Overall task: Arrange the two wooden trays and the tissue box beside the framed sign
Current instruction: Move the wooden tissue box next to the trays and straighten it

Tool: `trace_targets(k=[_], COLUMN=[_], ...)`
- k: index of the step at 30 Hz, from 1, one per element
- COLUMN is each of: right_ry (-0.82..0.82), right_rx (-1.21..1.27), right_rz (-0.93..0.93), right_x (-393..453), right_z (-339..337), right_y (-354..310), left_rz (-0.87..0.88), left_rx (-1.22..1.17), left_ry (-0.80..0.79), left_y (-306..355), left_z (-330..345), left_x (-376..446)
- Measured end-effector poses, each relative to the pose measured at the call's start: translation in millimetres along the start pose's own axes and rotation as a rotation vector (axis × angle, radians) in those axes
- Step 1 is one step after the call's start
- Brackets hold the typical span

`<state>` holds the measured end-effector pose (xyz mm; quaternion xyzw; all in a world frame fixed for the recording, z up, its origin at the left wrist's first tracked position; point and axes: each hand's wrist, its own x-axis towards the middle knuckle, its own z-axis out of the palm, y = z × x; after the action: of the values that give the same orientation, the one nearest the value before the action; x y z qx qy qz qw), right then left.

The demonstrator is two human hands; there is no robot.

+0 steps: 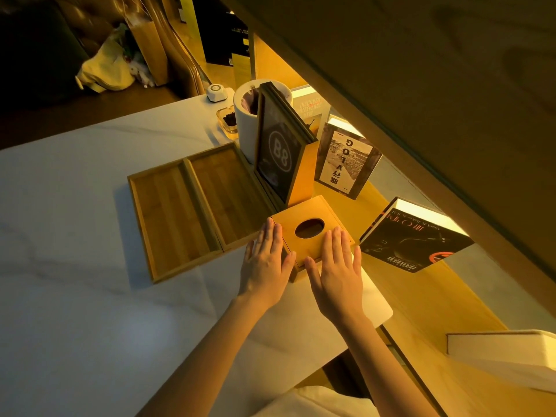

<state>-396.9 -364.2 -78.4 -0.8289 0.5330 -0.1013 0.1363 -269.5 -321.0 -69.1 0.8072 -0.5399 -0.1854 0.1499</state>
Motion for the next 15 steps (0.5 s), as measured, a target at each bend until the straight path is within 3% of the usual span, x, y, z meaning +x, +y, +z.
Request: trace_targets(k=[15], right_ry=[-0.01], right_rx=[-0.007], right_rz=[0.005], right_x=[4.4], right_z=[-1.3], right_y=[1.2], left_rz=[0.0], left_rx=[0.008], left_ry=[-0.008], left_y=[3.1], left_z=[-0.3], left_x=[3.8])
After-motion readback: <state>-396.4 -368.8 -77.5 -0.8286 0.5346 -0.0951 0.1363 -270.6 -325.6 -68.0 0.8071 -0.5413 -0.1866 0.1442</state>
